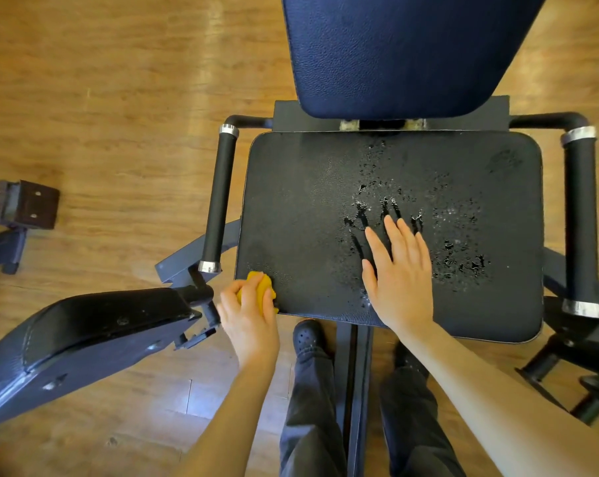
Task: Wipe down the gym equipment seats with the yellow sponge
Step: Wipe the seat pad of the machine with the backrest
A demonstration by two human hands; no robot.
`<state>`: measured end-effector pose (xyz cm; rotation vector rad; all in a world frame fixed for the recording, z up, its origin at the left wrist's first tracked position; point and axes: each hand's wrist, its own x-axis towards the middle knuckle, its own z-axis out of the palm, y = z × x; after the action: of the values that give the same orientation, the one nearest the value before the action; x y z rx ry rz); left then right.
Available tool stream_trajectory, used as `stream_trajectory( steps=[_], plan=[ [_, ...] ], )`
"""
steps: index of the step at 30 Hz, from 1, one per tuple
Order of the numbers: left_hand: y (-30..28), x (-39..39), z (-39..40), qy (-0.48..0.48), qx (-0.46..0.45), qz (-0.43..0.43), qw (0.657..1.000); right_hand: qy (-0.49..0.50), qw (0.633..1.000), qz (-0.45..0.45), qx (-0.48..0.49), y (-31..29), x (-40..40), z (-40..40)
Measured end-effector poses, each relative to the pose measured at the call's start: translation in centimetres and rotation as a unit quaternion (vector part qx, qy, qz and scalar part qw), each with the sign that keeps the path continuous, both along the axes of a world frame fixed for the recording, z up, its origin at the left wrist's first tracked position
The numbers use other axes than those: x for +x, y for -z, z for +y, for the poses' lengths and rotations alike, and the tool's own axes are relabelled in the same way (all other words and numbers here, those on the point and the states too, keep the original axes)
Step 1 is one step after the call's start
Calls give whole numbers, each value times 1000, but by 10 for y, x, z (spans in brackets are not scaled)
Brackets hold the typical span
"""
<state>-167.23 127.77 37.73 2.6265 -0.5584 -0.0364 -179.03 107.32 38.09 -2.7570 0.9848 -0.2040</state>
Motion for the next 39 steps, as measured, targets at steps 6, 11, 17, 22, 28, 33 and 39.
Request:
stream_trajectory(
  steps=[6,11,17,22,28,33,39],
  plan=[
    [-4,5,-13,-5,-28,8,1000,3,1000,12,-3,-2,1,1],
    [-9,32,-55,28,-16,-19,999,0,1000,13,-7,-1,1,0],
    [-3,-8,-13,47,-26,-19,998,1,1000,20,0,-2,0,0],
    [3,-28,13,37,-32,20,999,1,1000,22,-3,-2,1,1],
    [-9,16,-46,83,-52,-41,994,4,1000,19,-3,-2,1,1],
    [-6,21,-67,84,-26,-31,996,4,1000,15,-3,-2,1,1],
    [0,-20,-5,79,-65,18,995,3,1000,24,5,-2,3,1]
  ],
)
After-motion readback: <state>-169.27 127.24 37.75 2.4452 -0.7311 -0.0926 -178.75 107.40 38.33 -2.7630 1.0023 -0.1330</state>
